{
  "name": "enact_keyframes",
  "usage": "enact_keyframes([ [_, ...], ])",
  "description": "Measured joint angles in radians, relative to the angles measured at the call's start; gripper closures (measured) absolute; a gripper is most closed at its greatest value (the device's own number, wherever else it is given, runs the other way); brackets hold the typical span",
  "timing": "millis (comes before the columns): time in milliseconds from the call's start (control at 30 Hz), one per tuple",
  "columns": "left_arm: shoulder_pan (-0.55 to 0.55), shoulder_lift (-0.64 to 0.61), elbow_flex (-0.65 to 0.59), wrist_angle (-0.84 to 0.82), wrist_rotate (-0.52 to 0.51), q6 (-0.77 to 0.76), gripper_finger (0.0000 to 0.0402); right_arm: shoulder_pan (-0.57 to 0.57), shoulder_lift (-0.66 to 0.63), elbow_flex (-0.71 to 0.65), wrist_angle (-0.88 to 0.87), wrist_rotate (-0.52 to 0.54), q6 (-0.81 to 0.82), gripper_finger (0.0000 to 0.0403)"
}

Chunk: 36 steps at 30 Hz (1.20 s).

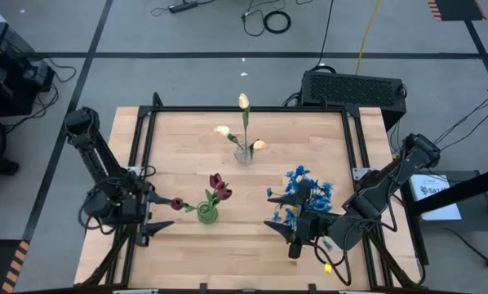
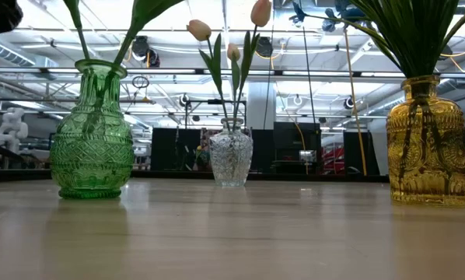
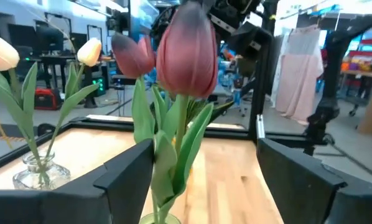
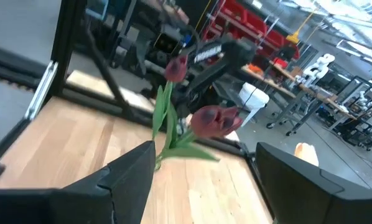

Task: Sort flowers into vase by color
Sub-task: Put the red flower into the green vase, then return to Home Position

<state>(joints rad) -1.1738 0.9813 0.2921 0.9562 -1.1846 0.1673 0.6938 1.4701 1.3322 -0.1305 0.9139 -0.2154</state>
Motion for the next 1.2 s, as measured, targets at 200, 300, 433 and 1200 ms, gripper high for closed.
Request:
enact_keyframes([
  [200,-0.073,-0.044,0.010,0.004,-0.040,0.075,0.0111,0.013,-0.055,0.000,0.103,0.005,-0.115,0.0157],
  [300,-0.094,-0.061,0.045,0.005,-0.069,0.169,0.0111,0.017,-0.125,0.000,0.099,0.003,-0.178,0.0189],
  [433,-0.099,-0.082,0.109,0.007,-0.075,0.356,0.0111,0.014,-0.267,0.000,-0.063,-0.012,-0.142,0.0249],
  [1200,0.254,-0.403,0.246,-0.207,0.332,0.667,0.0392,0.013,-1.003,-0.405,-0.229,-0.108,-0.066,0.0402],
])
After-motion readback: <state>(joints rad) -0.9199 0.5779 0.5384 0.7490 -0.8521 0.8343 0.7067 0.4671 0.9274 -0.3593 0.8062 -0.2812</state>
